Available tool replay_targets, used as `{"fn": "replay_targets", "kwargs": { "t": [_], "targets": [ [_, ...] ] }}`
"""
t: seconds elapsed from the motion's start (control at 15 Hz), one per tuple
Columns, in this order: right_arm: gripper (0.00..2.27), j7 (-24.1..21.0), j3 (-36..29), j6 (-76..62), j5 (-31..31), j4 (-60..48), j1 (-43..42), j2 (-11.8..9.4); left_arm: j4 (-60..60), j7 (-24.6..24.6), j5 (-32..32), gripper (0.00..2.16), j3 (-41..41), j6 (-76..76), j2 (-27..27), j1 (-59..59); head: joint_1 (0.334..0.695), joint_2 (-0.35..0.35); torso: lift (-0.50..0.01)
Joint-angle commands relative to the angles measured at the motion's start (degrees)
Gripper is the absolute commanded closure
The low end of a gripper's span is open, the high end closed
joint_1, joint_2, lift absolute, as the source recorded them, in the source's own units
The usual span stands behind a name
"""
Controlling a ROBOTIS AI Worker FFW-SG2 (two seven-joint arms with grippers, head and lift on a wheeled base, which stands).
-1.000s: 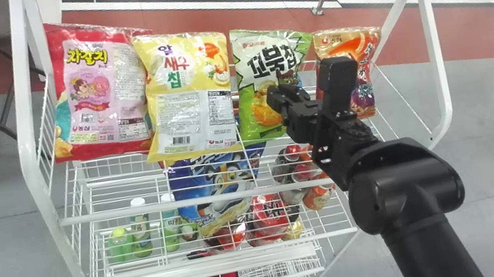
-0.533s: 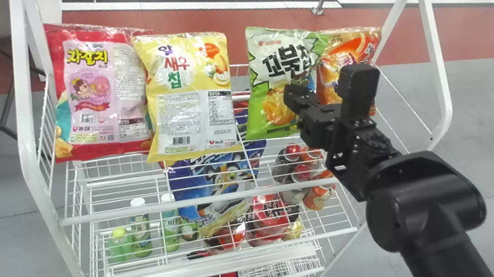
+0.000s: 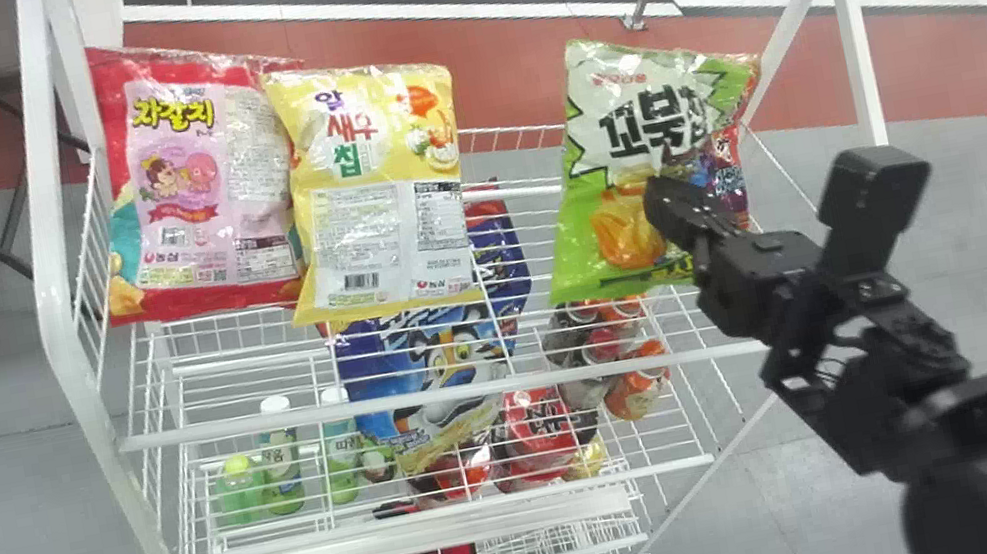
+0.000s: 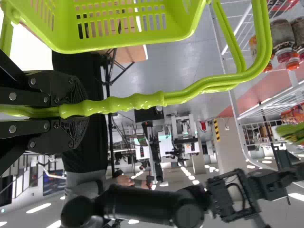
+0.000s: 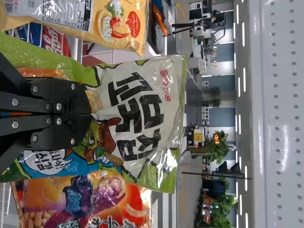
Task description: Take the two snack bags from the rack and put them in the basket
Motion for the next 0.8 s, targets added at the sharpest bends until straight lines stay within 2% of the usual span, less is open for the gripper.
{"fn": "replay_targets", "kwargs": {
  "t": [0.0, 0.2, 0.33, 0.73],
  "targets": [
    [2.25, 0.18, -2.72, 1.82, -2.92, -5.12, 5.67, -0.38, -0.51, -0.28, 0.16, 1.87, 1.09, -0.04, -0.78, -0.26, 0.695, -0.35, -0.011],
    [2.25, 0.44, -3.16, 5.86, -4.15, -10.31, 11.39, -0.02, 0.63, -0.19, 0.07, 1.87, 2.06, -0.4, -2.62, -1.84, 0.695, -0.35, -0.011],
    [2.25, 0.88, -3.25, 10.08, -7.93, -12.33, 13.58, 0.06, 0.63, -0.28, -0.01, 1.87, 2.94, -0.57, -3.85, -2.54, 0.695, -0.35, -0.011],
    [2.25, 2.9, 3.79, 15.88, -8.01, -16.37, 19.12, 0.15, 0.63, -0.54, -0.01, 1.87, 3.46, -0.75, -4.82, -2.89, 0.695, -0.35, -0.011]
  ]
}}
